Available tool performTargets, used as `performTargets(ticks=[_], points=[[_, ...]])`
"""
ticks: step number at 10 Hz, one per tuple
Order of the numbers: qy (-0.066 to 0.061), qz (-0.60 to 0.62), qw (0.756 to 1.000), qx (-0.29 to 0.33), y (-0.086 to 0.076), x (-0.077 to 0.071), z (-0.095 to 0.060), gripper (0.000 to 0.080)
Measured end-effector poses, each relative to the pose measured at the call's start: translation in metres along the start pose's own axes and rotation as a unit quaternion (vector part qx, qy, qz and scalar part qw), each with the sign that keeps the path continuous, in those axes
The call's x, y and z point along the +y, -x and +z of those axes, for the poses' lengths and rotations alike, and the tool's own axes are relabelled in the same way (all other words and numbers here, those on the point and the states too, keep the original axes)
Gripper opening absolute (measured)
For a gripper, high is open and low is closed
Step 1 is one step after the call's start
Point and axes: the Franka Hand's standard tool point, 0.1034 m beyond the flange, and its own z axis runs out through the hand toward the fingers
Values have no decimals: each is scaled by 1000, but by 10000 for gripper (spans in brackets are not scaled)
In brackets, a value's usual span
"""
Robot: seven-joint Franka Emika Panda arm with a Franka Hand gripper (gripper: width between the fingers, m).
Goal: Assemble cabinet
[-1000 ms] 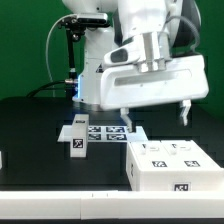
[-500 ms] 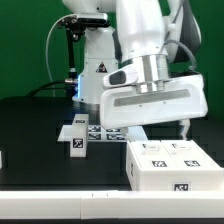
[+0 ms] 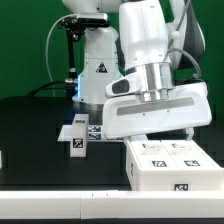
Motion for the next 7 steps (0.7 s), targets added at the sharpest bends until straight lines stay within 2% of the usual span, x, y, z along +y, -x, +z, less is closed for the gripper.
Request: performTargets(ticks=[3, 5, 6, 7], points=[[0, 0, 1000, 0, 0, -1, 0, 774], [0, 0, 1000, 0, 0, -1, 0, 404], [0, 0, 1000, 0, 0, -1, 0, 404], [0, -1, 1000, 0, 0, -1, 0, 269]])
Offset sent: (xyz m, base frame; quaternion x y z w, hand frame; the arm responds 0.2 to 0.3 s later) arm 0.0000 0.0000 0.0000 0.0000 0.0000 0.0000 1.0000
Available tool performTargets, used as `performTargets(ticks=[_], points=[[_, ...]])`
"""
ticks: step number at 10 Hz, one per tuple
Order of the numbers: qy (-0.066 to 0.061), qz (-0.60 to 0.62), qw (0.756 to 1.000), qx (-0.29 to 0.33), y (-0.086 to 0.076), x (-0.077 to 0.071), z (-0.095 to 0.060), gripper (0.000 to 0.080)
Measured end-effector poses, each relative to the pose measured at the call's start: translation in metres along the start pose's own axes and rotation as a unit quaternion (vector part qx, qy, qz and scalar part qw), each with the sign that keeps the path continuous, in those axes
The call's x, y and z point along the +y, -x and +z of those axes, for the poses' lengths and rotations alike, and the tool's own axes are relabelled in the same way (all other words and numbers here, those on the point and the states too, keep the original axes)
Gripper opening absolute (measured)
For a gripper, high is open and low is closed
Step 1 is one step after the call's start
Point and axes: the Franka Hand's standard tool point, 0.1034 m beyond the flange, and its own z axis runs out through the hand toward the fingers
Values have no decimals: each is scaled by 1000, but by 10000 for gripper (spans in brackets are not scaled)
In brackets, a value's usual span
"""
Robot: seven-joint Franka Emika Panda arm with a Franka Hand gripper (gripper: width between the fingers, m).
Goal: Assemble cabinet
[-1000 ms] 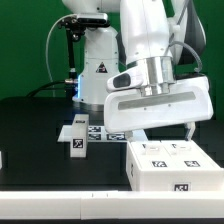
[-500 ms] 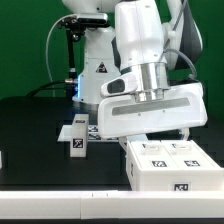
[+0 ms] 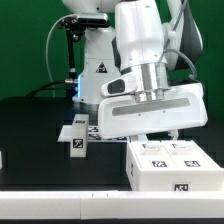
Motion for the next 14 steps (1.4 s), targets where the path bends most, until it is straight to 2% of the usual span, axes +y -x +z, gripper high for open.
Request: performTargets(ticks=[1, 3, 4, 7, 8, 12, 14], points=[[0, 0, 1000, 0, 0, 0, 0, 219], [0, 0, 1000, -3, 0, -1, -1, 219], [-1, -2, 1000, -22, 1, -8, -9, 219], [13, 8, 998, -63, -5, -16, -43, 219], [11, 32, 998, -62, -8, -14, -46, 219], [10, 29, 997, -74, -3, -14, -46, 220], [2, 30, 993, -118, 2, -16, -67, 220]])
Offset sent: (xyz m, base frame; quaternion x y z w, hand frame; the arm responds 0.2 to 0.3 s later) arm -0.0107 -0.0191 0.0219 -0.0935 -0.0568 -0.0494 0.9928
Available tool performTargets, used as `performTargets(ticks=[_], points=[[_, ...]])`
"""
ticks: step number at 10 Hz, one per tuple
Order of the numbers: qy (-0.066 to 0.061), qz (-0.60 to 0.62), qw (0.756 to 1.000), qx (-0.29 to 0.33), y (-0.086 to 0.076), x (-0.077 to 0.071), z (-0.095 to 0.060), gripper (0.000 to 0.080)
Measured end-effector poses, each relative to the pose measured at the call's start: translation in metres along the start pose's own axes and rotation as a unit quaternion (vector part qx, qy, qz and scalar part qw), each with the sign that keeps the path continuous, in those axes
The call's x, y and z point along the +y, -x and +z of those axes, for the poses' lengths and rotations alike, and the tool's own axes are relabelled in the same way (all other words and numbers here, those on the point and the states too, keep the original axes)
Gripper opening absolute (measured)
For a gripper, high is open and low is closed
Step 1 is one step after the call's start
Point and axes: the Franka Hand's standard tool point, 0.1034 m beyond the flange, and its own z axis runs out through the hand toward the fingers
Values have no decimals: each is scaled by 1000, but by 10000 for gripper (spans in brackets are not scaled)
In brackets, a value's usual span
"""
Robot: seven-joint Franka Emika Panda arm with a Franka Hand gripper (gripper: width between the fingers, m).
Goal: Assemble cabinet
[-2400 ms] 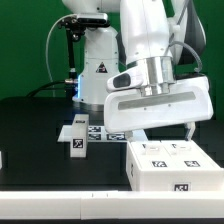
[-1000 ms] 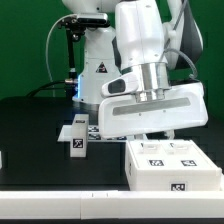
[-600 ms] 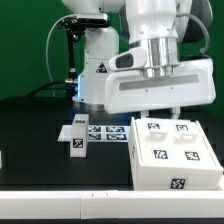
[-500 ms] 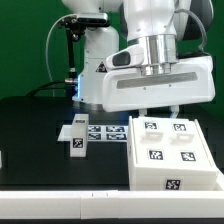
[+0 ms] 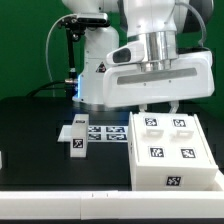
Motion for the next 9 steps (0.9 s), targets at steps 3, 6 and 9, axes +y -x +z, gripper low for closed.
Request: performTargets(ticks=[3, 6, 9], points=[[-11, 17, 999, -47, -4, -3, -10, 220], [-15, 14, 997, -69, -2, -3, -16, 222], [-21, -11, 994, -107, -16, 4, -37, 222]])
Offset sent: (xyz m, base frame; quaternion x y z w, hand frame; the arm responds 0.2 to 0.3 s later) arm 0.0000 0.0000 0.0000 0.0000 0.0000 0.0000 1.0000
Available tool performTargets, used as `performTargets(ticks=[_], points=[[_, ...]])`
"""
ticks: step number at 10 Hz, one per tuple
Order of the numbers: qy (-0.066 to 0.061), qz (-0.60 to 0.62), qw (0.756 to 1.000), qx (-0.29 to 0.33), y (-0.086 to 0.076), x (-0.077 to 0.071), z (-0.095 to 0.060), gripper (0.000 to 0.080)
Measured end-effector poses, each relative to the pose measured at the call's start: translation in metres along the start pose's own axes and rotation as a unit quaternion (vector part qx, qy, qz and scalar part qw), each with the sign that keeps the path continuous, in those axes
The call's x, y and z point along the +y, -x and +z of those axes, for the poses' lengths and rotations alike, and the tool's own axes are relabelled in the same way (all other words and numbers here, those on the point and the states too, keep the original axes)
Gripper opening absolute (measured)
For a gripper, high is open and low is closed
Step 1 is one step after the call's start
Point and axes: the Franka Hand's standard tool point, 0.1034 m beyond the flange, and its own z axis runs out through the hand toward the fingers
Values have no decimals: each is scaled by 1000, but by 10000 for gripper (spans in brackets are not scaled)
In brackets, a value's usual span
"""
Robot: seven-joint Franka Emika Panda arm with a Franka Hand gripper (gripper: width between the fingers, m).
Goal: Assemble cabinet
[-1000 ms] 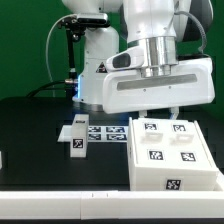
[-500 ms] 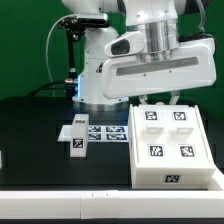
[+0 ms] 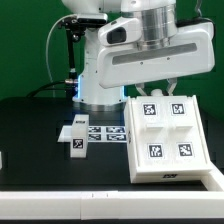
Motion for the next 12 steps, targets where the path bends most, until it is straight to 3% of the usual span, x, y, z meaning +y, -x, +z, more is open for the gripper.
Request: performTargets(ticks=[4, 5, 8, 11, 12], points=[[1, 5, 1000, -11, 3, 0, 1, 222], [1, 16, 999, -44, 2, -3, -11, 222], [-12, 20, 998, -57, -36, 1, -26, 222], [-11, 21, 998, -59, -35, 2, -23, 222], [-11, 36, 998, -58, -43, 1, -23, 222]])
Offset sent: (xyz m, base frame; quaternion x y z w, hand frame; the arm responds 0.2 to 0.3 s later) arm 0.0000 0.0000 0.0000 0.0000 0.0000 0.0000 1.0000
